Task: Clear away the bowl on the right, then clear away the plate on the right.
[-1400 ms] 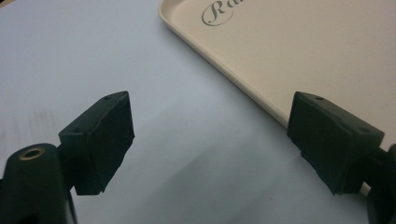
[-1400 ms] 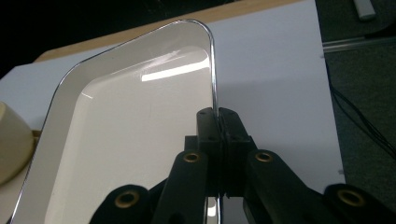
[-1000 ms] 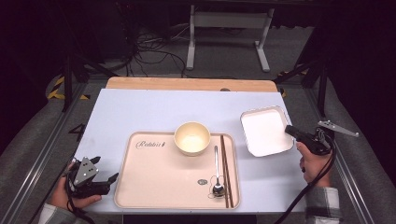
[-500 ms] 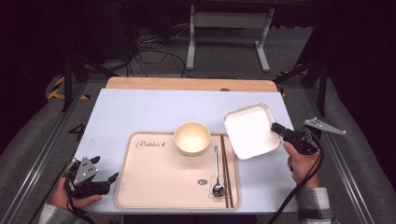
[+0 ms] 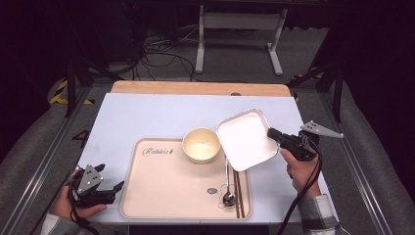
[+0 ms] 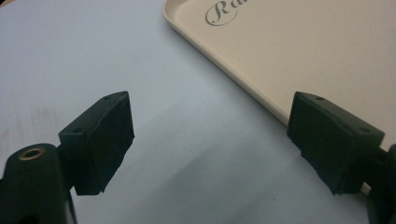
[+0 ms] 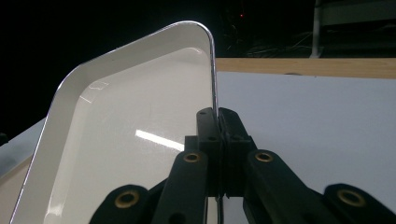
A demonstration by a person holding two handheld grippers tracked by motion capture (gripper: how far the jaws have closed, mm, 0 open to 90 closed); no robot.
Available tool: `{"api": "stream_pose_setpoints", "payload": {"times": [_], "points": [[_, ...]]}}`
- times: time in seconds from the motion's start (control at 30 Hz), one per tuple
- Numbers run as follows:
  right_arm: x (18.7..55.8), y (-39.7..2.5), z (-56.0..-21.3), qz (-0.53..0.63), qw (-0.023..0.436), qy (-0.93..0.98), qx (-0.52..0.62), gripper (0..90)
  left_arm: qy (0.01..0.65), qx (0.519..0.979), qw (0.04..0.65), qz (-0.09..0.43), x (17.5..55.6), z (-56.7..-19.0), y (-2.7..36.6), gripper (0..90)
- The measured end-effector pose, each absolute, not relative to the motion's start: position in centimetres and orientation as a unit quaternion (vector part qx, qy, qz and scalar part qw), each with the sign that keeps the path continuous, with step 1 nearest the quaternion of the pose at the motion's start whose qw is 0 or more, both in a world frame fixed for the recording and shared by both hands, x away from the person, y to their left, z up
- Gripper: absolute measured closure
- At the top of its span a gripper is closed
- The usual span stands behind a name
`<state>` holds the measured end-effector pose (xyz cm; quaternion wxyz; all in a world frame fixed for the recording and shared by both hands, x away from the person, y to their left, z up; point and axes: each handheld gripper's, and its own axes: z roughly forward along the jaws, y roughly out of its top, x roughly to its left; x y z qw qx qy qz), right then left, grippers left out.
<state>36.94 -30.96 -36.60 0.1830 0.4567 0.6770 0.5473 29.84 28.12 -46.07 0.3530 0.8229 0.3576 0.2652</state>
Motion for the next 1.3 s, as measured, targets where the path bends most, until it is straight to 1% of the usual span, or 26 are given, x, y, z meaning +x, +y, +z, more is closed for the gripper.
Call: {"api": "stream_pose_setpoints", "payload": {"times": [0.6,0.97,1.3], "points": [[37.1,-29.0,-36.3,0.552,0.179,0.690,0.433,89.2,0.362,0.821,0.356,0.261,29.9,-46.2,28.4,15.5],[37.3,-26.9,-36.1,0.553,0.171,0.706,0.409,89.2,0.365,0.819,0.357,0.262,29.7,-46.2,28.7,15.5],[37.3,-23.7,-36.5,0.542,0.157,0.735,0.376,89.2,0.366,0.817,0.358,0.263,29.5,-46.1,28.8,15.5]]}}
